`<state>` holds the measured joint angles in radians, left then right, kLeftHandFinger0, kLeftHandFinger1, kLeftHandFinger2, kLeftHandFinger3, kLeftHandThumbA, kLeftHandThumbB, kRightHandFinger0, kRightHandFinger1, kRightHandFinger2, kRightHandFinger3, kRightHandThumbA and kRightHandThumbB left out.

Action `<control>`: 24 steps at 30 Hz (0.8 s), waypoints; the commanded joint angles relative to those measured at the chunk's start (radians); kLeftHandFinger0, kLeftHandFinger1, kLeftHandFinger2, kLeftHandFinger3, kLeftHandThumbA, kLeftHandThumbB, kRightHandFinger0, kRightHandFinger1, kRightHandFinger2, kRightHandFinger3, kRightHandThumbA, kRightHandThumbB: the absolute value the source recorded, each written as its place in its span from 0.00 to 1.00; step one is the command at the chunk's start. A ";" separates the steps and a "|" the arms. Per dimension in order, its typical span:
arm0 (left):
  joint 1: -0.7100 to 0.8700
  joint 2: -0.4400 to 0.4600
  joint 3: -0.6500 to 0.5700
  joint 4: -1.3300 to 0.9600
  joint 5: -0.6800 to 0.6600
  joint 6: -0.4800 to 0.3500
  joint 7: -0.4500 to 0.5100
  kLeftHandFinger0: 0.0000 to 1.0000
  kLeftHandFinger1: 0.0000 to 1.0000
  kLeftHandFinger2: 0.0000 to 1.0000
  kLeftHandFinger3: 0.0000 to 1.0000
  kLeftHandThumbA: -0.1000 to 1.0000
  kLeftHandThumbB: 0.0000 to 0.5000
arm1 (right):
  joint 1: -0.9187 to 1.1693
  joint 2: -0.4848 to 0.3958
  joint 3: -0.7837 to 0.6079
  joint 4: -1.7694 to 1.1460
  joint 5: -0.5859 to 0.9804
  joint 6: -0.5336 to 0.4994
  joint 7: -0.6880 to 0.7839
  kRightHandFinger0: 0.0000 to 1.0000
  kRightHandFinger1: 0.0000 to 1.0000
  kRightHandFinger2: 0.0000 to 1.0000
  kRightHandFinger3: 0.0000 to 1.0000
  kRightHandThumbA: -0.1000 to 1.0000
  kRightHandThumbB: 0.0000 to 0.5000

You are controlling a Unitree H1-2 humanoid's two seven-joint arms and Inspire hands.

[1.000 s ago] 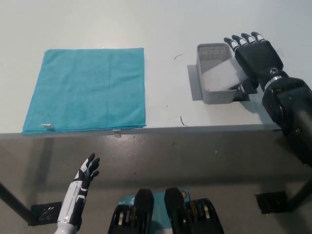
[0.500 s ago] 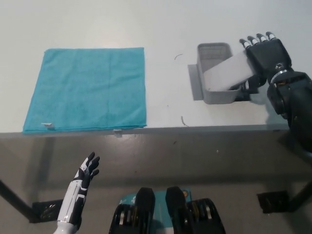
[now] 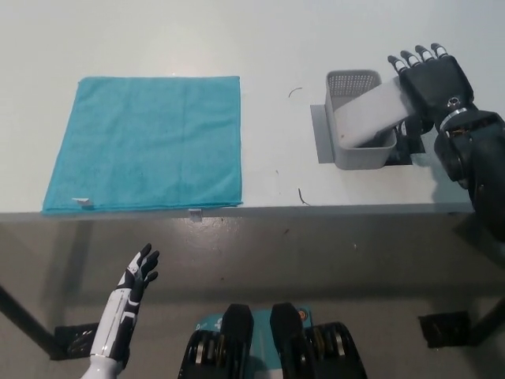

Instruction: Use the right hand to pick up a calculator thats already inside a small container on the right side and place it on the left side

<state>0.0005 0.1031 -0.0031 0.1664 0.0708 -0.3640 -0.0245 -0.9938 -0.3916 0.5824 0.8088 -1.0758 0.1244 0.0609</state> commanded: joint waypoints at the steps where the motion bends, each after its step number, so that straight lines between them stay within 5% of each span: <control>1: -0.012 0.005 -0.004 -0.029 -0.002 -0.012 -0.006 1.00 1.00 1.00 1.00 1.00 0.00 | -0.058 -0.015 0.003 -0.009 0.011 -0.023 -0.030 1.00 1.00 1.00 1.00 0.84 1.00; 4: -0.014 0.007 -0.006 -0.033 0.002 -0.010 -0.007 1.00 1.00 1.00 1.00 1.00 0.00 | -0.078 -0.001 0.030 0.055 -0.011 -0.033 -0.073 1.00 1.00 1.00 1.00 0.79 0.95; 6: -0.015 0.008 -0.006 -0.030 0.001 -0.012 -0.008 1.00 1.00 1.00 1.00 1.00 0.00 | -0.099 0.017 0.032 0.143 0.004 -0.081 -0.167 1.00 1.00 1.00 1.00 0.51 0.61; 7: -0.013 0.009 -0.006 -0.031 0.001 -0.012 -0.008 1.00 1.00 1.00 1.00 1.00 0.00 | -0.104 0.027 0.033 0.185 0.012 -0.100 -0.223 0.78 0.77 0.82 0.88 0.29 0.58; 8: -0.015 0.009 -0.006 -0.028 0.002 -0.013 -0.008 1.00 1.00 1.00 1.00 1.00 0.00 | -0.107 0.033 0.037 0.218 0.010 -0.118 -0.293 0.24 0.27 0.42 0.65 0.08 0.64; 9: -0.017 0.010 -0.005 -0.025 0.002 -0.013 -0.008 1.00 1.00 1.00 1.00 1.00 0.00 | -0.107 0.036 0.041 0.246 0.006 -0.138 -0.374 0.05 0.13 0.30 0.58 0.02 0.65; 10: -0.017 0.011 -0.004 -0.026 -0.001 -0.013 -0.009 1.00 1.00 1.00 1.00 1.00 0.00 | -0.109 0.041 0.043 0.283 0.014 -0.163 -0.408 0.00 0.01 0.09 0.52 0.00 0.55; 18: -0.021 0.011 -0.004 -0.027 -0.003 -0.010 -0.011 1.00 1.00 1.00 1.00 1.00 0.00 | -0.106 0.050 0.023 0.378 0.063 -0.247 -0.531 0.00 0.04 0.22 0.46 0.00 0.49; 20: -0.021 0.010 -0.004 -0.025 0.001 -0.010 -0.008 1.00 1.00 1.00 1.00 1.00 0.00 | -0.107 0.048 0.028 0.390 0.065 -0.259 -0.549 0.00 0.05 0.29 0.56 0.00 0.43; 24: -0.020 0.011 -0.006 -0.027 0.006 -0.008 -0.008 1.00 1.00 1.00 1.00 1.00 0.00 | -0.111 0.044 0.032 0.395 0.075 -0.271 -0.565 0.00 0.01 0.28 0.65 0.00 0.40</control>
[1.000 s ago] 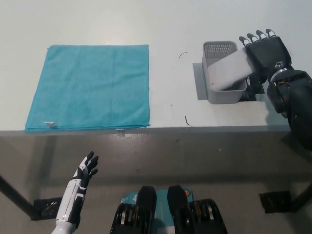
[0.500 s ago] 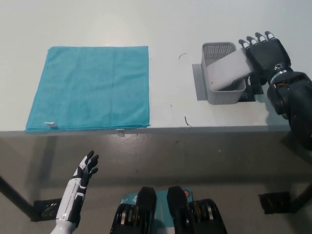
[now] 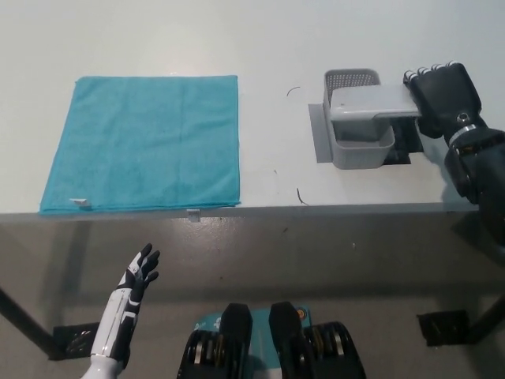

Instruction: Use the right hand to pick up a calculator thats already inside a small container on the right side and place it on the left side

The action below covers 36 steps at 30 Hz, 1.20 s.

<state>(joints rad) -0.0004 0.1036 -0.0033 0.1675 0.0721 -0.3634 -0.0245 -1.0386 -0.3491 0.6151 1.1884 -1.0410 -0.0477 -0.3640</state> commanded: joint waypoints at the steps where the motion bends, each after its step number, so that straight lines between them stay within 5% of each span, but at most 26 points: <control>1: -0.019 0.010 -0.005 -0.028 0.004 -0.010 -0.007 1.00 1.00 1.00 1.00 1.00 0.00 | -0.067 0.000 -0.003 0.017 0.046 -0.111 -0.147 0.00 0.00 0.27 0.67 0.00 0.36; 4: -0.019 0.009 -0.006 -0.029 0.005 -0.011 -0.007 1.00 1.00 1.00 1.00 1.00 0.00 | -0.067 -0.005 -0.018 0.013 0.072 -0.132 -0.140 0.00 0.00 0.24 0.80 0.00 0.30; 6: -0.018 0.009 -0.005 -0.030 0.004 -0.005 -0.007 1.00 1.00 1.00 1.00 1.00 0.00 | -0.068 -0.009 -0.025 0.009 0.085 -0.142 -0.140 0.00 0.01 0.28 0.59 0.00 0.32; 7: -0.018 0.010 -0.006 -0.030 0.007 -0.008 -0.007 1.00 1.00 1.00 1.00 1.00 0.00 | -0.070 -0.012 -0.021 0.011 0.081 -0.151 -0.164 0.00 0.03 0.34 0.37 0.00 0.37; 9: -0.018 0.011 -0.007 -0.030 0.011 -0.009 -0.006 1.00 1.00 1.00 1.00 1.00 0.00 | -0.068 -0.021 -0.034 -0.008 0.098 -0.173 -0.181 0.00 0.19 0.66 0.26 0.00 0.41; 10: -0.019 0.011 -0.007 -0.030 0.012 -0.008 -0.006 1.00 1.00 1.00 1.00 1.00 0.00 | -0.068 -0.025 -0.039 -0.016 0.103 -0.176 -0.181 0.00 0.25 0.75 0.30 0.00 0.39; 11: -0.018 0.010 -0.007 -0.031 0.011 -0.006 -0.006 1.00 1.00 1.00 1.00 1.00 0.00 | -0.068 -0.029 -0.052 -0.027 0.115 -0.178 -0.168 0.00 0.34 0.85 0.56 0.00 0.35; 13: -0.019 0.009 -0.005 -0.032 0.009 -0.001 -0.005 1.00 1.00 1.00 1.00 1.00 0.00 | -0.071 -0.034 -0.069 -0.051 0.124 -0.179 -0.170 0.00 0.38 0.85 0.82 0.00 0.36; 14: -0.020 0.010 -0.005 -0.030 0.011 -0.004 -0.005 1.00 1.00 1.00 1.00 1.00 0.00 | -0.072 -0.038 -0.077 -0.070 0.124 -0.160 -0.164 0.00 0.38 0.85 0.86 0.00 0.38; 16: -0.021 0.010 -0.005 -0.026 0.006 -0.011 -0.007 1.00 1.00 1.00 1.00 1.00 0.00 | -0.068 -0.049 -0.104 -0.124 0.137 -0.148 -0.147 0.00 0.33 0.83 0.79 0.00 0.41; 19: -0.019 0.008 -0.005 -0.023 0.002 -0.015 -0.007 1.00 1.00 1.00 1.00 1.00 0.00 | -0.058 -0.060 -0.136 -0.197 0.152 -0.128 -0.098 0.00 0.38 0.82 0.87 0.00 0.37; 23: -0.021 0.012 -0.006 -0.018 0.011 -0.014 -0.006 1.00 1.00 1.00 1.00 1.00 0.00 | -0.049 -0.079 -0.166 -0.281 0.156 -0.107 -0.053 0.00 0.40 0.84 0.89 0.00 0.44; 30: -0.017 0.010 -0.005 -0.020 0.015 -0.013 -0.003 1.00 1.00 1.00 1.00 1.00 0.00 | -0.048 -0.084 -0.181 -0.356 0.140 -0.082 -0.023 0.00 0.37 0.83 0.80 0.00 0.47; 36: -0.014 0.008 -0.004 -0.025 0.011 -0.004 -0.004 1.00 1.00 1.00 1.00 1.00 0.00 | -0.072 -0.052 -0.167 -0.348 0.132 -0.078 -0.018 0.00 0.39 0.85 0.81 0.00 0.42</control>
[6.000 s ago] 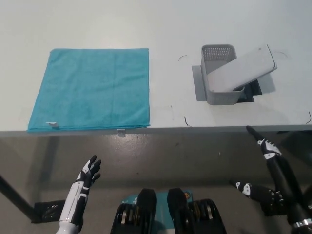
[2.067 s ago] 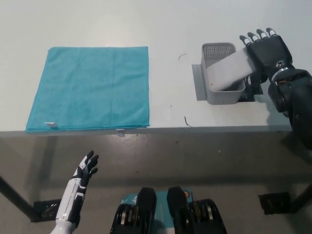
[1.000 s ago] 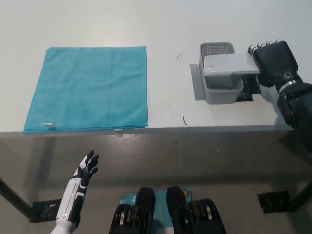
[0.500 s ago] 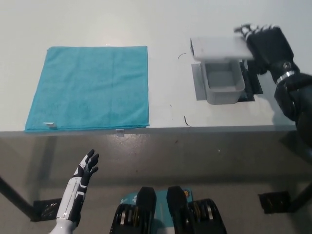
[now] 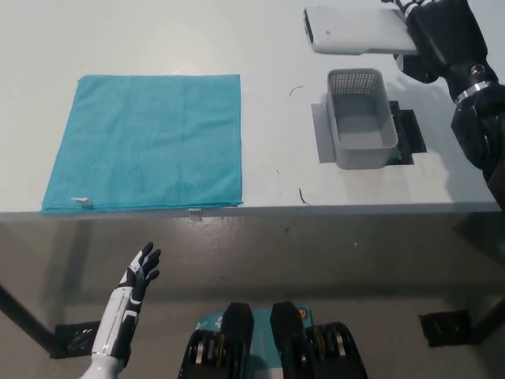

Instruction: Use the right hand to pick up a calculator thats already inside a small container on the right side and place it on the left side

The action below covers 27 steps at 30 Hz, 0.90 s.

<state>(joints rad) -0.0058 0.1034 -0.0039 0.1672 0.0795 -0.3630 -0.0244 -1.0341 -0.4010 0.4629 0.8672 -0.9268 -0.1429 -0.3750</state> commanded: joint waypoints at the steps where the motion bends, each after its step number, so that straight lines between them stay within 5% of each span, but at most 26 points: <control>1: -0.010 0.010 -0.004 -0.022 0.006 -0.008 -0.004 1.00 1.00 1.00 1.00 1.00 0.00 | -0.080 0.007 -0.013 -0.019 0.017 0.016 -0.010 0.00 0.39 0.86 0.81 0.00 0.39; 8: -0.007 0.007 -0.005 -0.024 0.004 -0.017 -0.005 1.00 1.00 1.00 1.00 1.00 0.00 | -0.132 0.110 -0.012 0.137 0.052 -0.009 -0.034 0.00 0.49 0.94 0.87 0.00 0.41; 16: -0.005 0.008 -0.007 -0.030 0.010 -0.007 -0.006 1.00 1.00 1.00 1.00 1.00 0.00 | -0.229 0.248 -0.021 0.291 0.102 -0.029 -0.045 0.00 0.42 0.84 0.89 0.00 0.33; 27: 0.003 0.012 -0.007 -0.035 0.008 -0.007 -0.010 1.00 1.00 1.00 1.00 1.00 0.00 | -0.317 0.390 0.010 0.420 0.112 -0.005 -0.057 0.00 0.37 0.80 0.86 0.00 0.43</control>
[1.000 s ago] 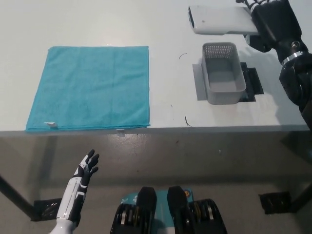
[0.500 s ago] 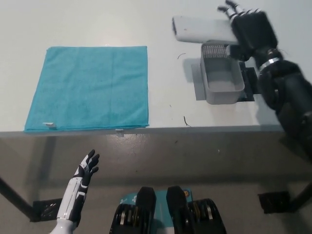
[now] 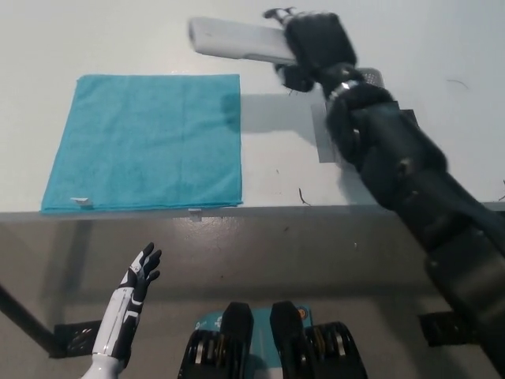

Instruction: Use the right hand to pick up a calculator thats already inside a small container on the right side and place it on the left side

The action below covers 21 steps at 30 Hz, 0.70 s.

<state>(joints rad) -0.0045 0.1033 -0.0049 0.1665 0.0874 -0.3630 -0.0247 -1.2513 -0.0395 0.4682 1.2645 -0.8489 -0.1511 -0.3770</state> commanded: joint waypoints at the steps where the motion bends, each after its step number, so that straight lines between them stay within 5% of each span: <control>1: 0.001 0.014 -0.006 -0.034 0.002 -0.009 -0.010 1.00 1.00 1.00 1.00 1.00 0.00 | -0.105 0.037 0.011 0.035 0.031 0.002 -0.059 0.00 0.37 0.82 0.87 0.00 0.42; 7: -0.003 0.016 -0.005 -0.035 -0.003 -0.006 -0.013 1.00 1.00 1.00 1.00 1.00 0.00 | -0.129 0.082 0.034 0.082 0.032 0.006 -0.039 0.00 0.39 0.82 0.92 0.00 0.45; 10: -0.003 0.017 -0.006 -0.037 0.001 -0.004 -0.012 1.00 1.00 1.00 1.00 1.00 0.00 | -0.144 0.117 0.053 0.111 0.029 0.028 -0.001 0.00 0.37 0.80 0.79 0.00 0.51; 13: -0.008 0.016 -0.006 -0.036 0.001 -0.001 -0.011 1.00 1.00 1.00 1.00 1.00 0.00 | -0.152 0.138 0.062 0.126 0.032 0.036 0.019 0.00 0.22 0.62 0.41 0.00 0.55; 14: -0.009 0.015 -0.007 -0.037 0.005 0.001 -0.010 1.00 1.00 1.00 1.00 1.00 0.00 | -0.153 0.148 0.065 0.130 0.034 0.035 0.022 0.00 0.18 0.53 0.37 0.00 0.59; 15: -0.009 0.015 -0.008 -0.037 0.011 0.000 -0.009 1.00 1.00 1.00 1.00 1.00 0.00 | -0.154 0.160 0.066 0.134 0.036 0.039 0.028 0.03 0.22 0.58 0.41 0.00 0.62; 16: -0.008 0.016 -0.009 -0.038 0.013 -0.001 -0.008 1.00 1.00 1.00 1.00 1.00 0.00 | -0.154 0.164 0.067 0.136 0.037 0.041 0.029 0.01 0.19 0.50 0.40 0.00 0.63; 17: -0.005 0.016 -0.009 -0.039 0.014 0.000 -0.008 1.00 1.00 1.00 1.00 1.00 0.00 | -0.153 0.180 0.071 0.141 0.035 0.047 0.028 0.00 0.04 0.31 0.35 0.00 0.65; 21: -0.007 0.017 -0.012 -0.034 0.012 -0.003 -0.012 1.00 1.00 1.00 1.00 1.00 0.00 | -0.153 0.217 0.076 0.155 0.040 0.063 0.052 0.00 0.00 0.20 0.40 0.00 0.66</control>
<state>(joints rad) -0.0035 0.1065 -0.0070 0.1633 0.0925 -0.3606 -0.0248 -1.3077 0.1401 0.5378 1.4272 -0.8467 -0.1130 -0.3334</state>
